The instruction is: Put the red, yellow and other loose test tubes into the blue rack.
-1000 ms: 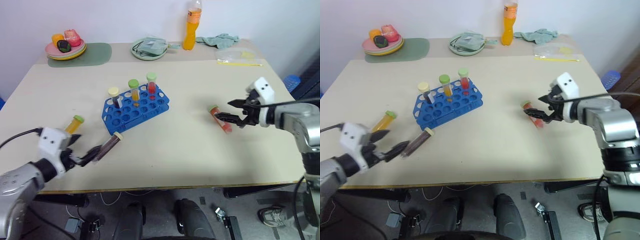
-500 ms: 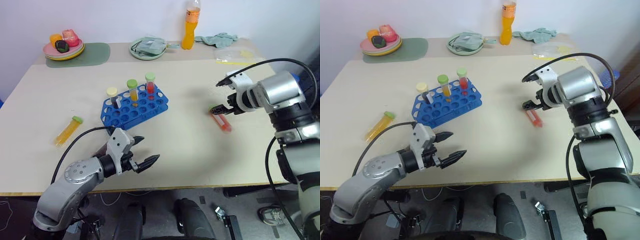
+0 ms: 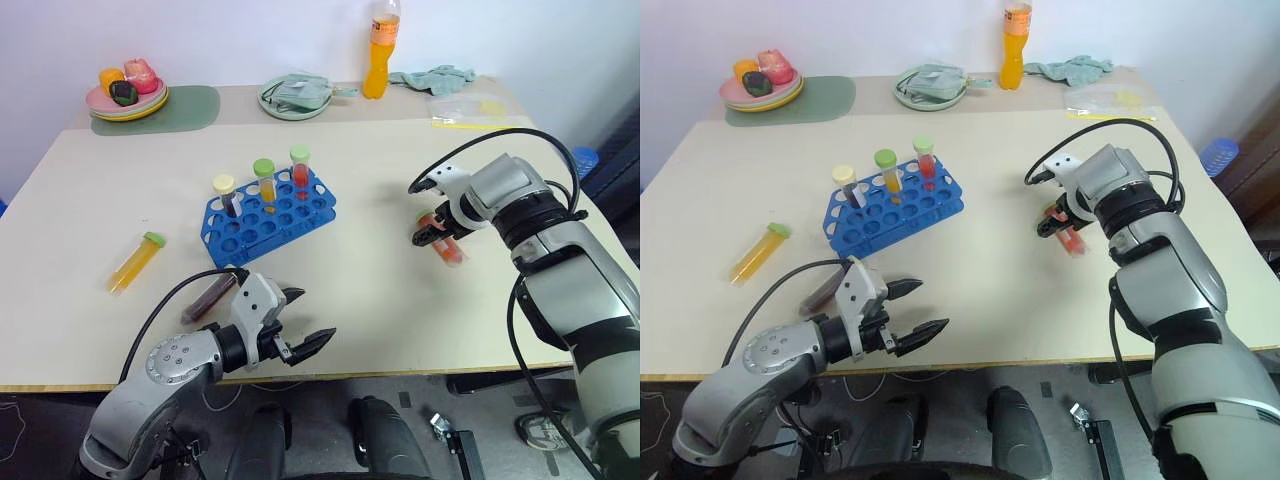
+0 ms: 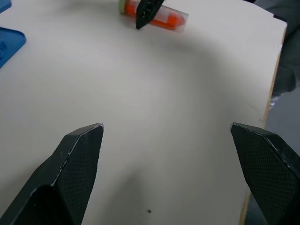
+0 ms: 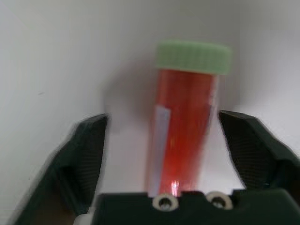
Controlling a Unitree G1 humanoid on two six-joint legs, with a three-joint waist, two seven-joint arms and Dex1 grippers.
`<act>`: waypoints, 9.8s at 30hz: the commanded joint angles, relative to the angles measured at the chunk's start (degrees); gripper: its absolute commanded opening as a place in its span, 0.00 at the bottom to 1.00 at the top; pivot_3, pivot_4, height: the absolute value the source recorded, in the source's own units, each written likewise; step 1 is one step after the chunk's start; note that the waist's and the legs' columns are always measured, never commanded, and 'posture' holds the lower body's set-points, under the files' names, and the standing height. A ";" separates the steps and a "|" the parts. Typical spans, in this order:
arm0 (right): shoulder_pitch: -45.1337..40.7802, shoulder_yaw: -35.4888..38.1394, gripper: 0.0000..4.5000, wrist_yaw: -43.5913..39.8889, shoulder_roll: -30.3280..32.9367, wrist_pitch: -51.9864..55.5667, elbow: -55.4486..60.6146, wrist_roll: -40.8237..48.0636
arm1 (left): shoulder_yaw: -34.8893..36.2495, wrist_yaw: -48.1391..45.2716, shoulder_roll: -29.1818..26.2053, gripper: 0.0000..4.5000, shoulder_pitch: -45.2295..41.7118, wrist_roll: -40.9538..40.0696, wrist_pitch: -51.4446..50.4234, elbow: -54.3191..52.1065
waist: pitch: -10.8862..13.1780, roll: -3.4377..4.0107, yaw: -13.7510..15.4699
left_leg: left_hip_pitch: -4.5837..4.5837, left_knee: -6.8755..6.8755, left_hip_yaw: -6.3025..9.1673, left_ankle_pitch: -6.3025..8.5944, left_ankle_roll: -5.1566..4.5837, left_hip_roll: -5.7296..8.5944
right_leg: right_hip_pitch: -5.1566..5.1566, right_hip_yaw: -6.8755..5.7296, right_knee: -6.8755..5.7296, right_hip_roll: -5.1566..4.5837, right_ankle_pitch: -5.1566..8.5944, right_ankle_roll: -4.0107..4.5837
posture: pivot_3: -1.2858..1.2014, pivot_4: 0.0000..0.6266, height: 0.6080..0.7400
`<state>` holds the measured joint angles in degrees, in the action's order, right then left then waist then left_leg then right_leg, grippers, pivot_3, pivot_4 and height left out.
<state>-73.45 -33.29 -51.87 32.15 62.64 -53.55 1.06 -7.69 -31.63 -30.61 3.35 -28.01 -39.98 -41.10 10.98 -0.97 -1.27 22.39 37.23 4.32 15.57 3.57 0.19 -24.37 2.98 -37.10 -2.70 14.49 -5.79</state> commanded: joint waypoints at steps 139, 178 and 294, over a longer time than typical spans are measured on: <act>26.06 32.31 0.25 35.16 -38.67 -85.94 4.64 2.59 | 11.05 8.82 9.07 1.00 -0.63 10.74 20.16 5.83 | 0.01 0.10 -1.37 | -0.05 -0.08 0.09 0.00 0.01 -0.02 | -0.04 0.00 -0.13 0.04 -0.03 0.02 | 0.52 0.24 1.00; 39.79 28.22 0.99 13.45 -18.85 -59.86 50.04 12.75 | 27.23 1.15 -30.91 1.00 -22.59 -1.59 -32.77 29.72 | 0.07 0.15 -1.99 | -0.08 -0.13 0.16 0.00 0.00 -0.01 | -0.02 -0.06 -0.14 0.10 0.01 0.00 | 0.52 0.24 1.00; 49.83 20.32 1.00 2.51 -8.10 -49.61 62.11 10.78 | 23.74 1.28 -33.90 0.97 -32.42 -23.16 -52.52 10.19 | 0.28 -0.28 -0.81 | -0.95 -0.14 0.26 0.05 -0.07 0.04 | 1.02 -0.16 0.06 0.00 0.18 -0.08 | 0.52 0.24 1.00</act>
<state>-22.59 -13.13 -48.93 24.04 14.49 8.08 11.94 20.11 -28.55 -62.33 -28.08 -48.64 -90.96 -32.21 11.27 -1.24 -2.08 21.44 37.07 4.58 15.62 3.50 0.23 -23.35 2.81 -37.05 -2.70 14.70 -5.85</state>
